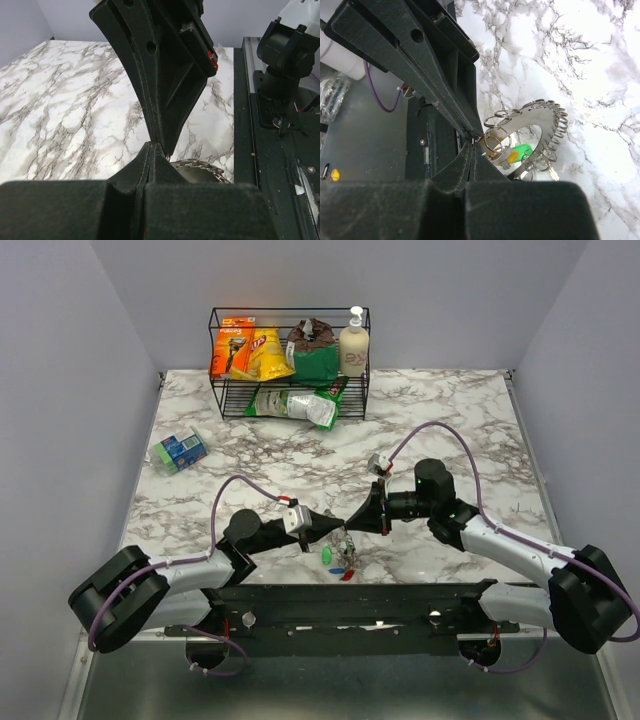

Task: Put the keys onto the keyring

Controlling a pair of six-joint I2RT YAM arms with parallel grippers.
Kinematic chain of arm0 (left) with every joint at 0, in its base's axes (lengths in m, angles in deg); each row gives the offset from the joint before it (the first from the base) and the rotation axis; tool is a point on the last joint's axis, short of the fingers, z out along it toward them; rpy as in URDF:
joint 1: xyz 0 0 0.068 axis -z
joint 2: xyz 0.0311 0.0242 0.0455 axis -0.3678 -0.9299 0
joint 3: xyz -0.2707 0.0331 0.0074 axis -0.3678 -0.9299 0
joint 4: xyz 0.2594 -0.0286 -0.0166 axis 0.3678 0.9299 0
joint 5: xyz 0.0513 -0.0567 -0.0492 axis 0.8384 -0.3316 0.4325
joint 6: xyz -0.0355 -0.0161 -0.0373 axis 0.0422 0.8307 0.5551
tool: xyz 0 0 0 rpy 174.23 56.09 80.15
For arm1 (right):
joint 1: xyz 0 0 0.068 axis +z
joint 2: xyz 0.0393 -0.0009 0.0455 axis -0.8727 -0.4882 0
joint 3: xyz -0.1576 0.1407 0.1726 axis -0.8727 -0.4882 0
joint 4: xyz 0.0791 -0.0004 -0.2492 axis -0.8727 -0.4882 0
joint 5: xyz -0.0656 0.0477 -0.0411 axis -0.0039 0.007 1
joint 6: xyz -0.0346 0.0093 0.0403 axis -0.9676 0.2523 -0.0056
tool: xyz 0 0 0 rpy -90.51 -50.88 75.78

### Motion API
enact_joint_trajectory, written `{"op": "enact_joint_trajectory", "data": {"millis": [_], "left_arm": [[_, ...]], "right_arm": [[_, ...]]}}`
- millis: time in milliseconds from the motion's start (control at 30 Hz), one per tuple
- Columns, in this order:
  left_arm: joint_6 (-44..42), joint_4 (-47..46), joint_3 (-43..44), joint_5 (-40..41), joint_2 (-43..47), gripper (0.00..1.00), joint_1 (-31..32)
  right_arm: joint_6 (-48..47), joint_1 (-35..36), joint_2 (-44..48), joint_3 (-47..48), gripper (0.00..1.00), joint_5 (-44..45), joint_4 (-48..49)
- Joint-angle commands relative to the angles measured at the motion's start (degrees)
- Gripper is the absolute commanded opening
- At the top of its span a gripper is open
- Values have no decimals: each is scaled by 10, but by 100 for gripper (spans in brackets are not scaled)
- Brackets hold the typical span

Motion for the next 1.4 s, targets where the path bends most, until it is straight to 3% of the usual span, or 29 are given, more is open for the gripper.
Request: {"op": "enact_joint_trajectory", "data": {"millis": [0,333,567,767,1100,1367], "left_arm": [[-2,-24,13,-6,20,0,2],[-12,76,39,-24,56,0,3],[-22,194,76,-20,94,24,2],[-44,306,116,-12,124,39,2],[-157,676,281,-78,114,50,2],[-261,845,373,-156,42,50,3]], "right_arm": [[-8,4,12,3,1,2,1],[-48,3,29,39,1,44,-78],[-58,3,57,48,1,52,-122],[-70,3,77,46,1,59,-146],[-107,3,83,75,1,62,-230],[-113,3,94,79,1,52,-250]]}}
